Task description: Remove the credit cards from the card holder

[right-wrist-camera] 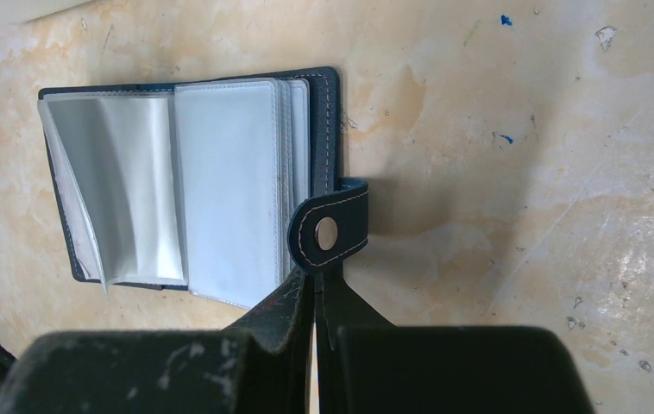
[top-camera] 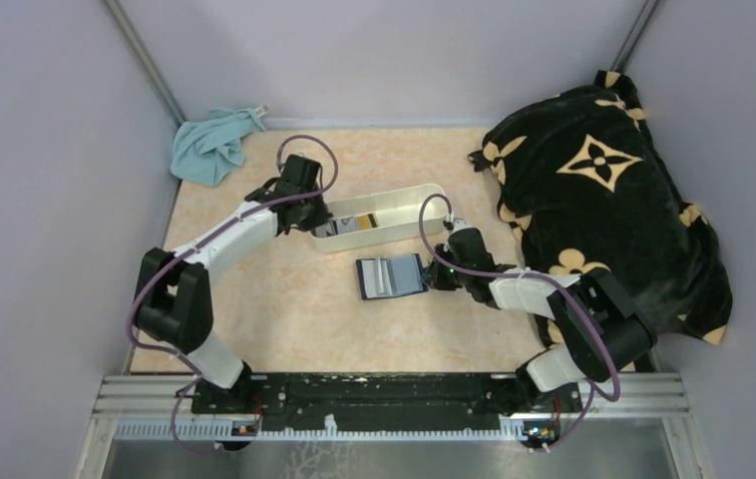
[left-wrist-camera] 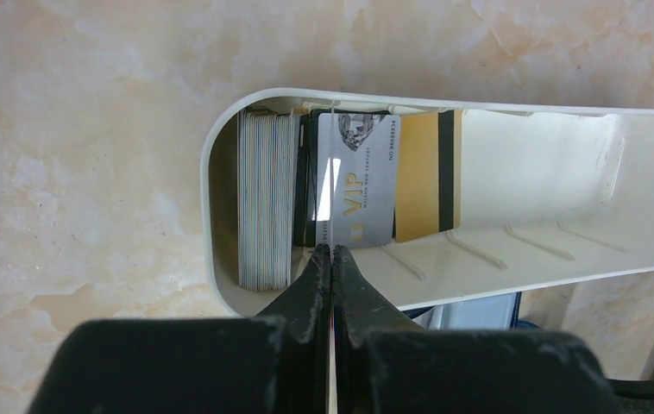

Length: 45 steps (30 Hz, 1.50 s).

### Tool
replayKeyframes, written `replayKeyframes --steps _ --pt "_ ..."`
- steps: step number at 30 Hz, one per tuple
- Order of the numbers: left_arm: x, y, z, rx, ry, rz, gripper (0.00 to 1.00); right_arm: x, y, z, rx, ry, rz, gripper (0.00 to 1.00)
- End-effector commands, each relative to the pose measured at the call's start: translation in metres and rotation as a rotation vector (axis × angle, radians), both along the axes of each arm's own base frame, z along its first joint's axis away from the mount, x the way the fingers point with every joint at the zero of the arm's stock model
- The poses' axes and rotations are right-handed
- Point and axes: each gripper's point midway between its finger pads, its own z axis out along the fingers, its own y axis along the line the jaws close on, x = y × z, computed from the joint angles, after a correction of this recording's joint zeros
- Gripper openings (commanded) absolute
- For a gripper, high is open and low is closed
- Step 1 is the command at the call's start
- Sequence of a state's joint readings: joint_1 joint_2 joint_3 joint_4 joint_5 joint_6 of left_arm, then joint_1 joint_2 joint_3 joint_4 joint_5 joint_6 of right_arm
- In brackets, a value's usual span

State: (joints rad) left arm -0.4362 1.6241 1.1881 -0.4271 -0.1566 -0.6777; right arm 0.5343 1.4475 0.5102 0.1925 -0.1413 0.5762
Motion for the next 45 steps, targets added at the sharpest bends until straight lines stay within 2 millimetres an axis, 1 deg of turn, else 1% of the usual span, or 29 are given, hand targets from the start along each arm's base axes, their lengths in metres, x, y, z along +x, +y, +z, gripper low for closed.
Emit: replayKeyframes --steps 1,8,15,22,27,31,36,40,43,45 --pt "0.011 -0.001 0.002 0.018 -0.017 -0.009 0.00 -0.009 -0.010 -0.018 -0.054 0.034 0.001 0.00" --pt "0.017 -0.001 -0.009 0.031 -0.030 -0.012 0.00 -0.009 -0.012 -0.021 -0.063 0.040 0.000 0.00" --pt "0.019 0.006 -0.022 0.075 -0.031 -0.004 0.00 -0.008 -0.013 -0.022 -0.067 0.044 -0.001 0.00" --pt "0.020 0.010 -0.031 0.095 -0.024 -0.002 0.00 -0.005 -0.011 -0.021 -0.064 0.045 0.001 0.00" --pt "0.020 0.011 -0.035 0.090 -0.015 -0.002 0.10 -0.004 -0.010 -0.023 -0.065 0.048 0.004 0.00" --pt "0.020 0.010 -0.035 0.091 -0.016 -0.006 0.15 -0.005 -0.010 -0.024 -0.068 0.052 0.005 0.00" --pt "0.021 0.010 -0.030 0.093 -0.025 -0.013 0.18 -0.005 -0.010 -0.026 -0.067 0.056 0.007 0.00" --pt "0.023 0.015 -0.021 0.113 -0.044 0.003 0.21 -0.003 -0.008 -0.024 -0.063 0.054 0.009 0.00" --pt "0.022 0.022 -0.010 0.128 -0.065 0.029 0.22 -0.003 -0.008 -0.023 -0.061 0.051 0.008 0.00" --pt "0.021 0.027 0.003 0.131 -0.093 0.047 0.23 -0.003 -0.009 -0.021 -0.061 0.049 0.007 0.00"
